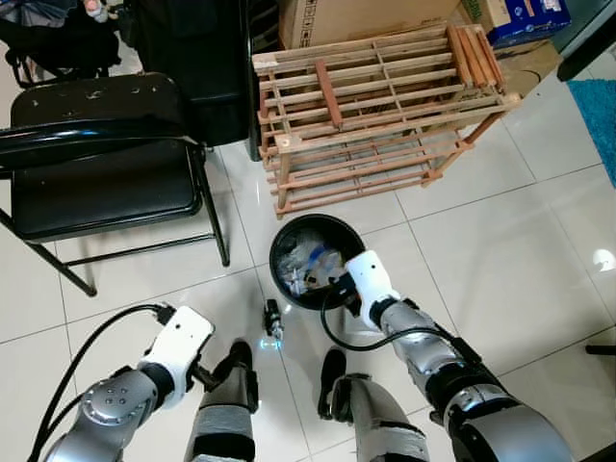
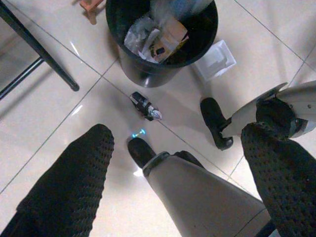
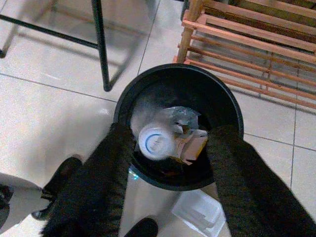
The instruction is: Picking trash to rubbish bin
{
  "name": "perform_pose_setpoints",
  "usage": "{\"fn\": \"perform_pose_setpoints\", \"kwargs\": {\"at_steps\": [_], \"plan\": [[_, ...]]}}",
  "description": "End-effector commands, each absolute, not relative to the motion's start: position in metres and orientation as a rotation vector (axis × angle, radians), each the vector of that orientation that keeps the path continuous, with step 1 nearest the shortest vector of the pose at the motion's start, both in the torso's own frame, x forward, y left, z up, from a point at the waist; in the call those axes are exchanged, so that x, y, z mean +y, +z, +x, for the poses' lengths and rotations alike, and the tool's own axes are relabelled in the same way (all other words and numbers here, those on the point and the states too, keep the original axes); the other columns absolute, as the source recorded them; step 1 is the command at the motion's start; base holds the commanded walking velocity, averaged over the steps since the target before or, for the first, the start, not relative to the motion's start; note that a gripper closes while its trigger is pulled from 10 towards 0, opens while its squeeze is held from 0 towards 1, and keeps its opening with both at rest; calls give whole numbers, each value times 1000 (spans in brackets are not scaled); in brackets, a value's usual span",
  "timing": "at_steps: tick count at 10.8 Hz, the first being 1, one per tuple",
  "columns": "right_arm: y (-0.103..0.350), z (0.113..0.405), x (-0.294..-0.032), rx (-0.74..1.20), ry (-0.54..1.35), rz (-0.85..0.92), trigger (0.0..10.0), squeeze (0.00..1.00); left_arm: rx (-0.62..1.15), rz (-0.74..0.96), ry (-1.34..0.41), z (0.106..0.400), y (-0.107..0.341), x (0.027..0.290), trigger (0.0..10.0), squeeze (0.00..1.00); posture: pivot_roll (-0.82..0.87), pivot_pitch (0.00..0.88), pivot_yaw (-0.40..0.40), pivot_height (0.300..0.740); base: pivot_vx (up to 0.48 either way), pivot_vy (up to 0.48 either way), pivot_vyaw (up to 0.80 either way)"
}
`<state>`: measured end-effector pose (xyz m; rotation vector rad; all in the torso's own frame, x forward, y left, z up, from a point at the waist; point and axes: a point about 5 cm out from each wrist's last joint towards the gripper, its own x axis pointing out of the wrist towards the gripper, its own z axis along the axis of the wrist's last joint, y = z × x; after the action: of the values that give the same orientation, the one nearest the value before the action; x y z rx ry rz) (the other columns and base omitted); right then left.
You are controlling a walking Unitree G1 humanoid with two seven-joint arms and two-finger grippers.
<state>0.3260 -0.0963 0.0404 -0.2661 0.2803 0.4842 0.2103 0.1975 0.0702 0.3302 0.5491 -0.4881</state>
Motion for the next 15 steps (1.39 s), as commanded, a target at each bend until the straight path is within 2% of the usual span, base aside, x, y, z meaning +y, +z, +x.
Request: {"fn": "perform_pose_setpoints", "kwargs": {"at_steps": [1, 8, 10, 12, 15], "plan": [[27, 316, -103, 332, 468, -241, 10000, 1000, 592, 316, -504, 202, 61, 195, 10000, 0, 490, 470, -121, 740, 0, 0, 0], [28, 317, -110, 314, 459, -245, 10000, 1000, 590, 326, -512, 207, 58, 194, 10000, 0, 478, 441, -118, 740, 0, 0, 0], [45, 325, -110, 200, 467, -256, 10000, 1000, 569, 317, -531, 218, 54, 183, 10000, 0, 444, 384, -117, 740, 0, 0, 0], [68, 329, -121, 35, 427, -226, 10000, 1000, 511, 308, -572, 242, 57, 163, 10000, 0, 396, 323, -103, 740, 0, 0, 0], [92, 313, -138, -116, 361, -180, 10000, 1000, 429, 307, -595, 267, 69, 143, 10000, 0, 361, 268, -91, 740, 0, 0, 0]]}}
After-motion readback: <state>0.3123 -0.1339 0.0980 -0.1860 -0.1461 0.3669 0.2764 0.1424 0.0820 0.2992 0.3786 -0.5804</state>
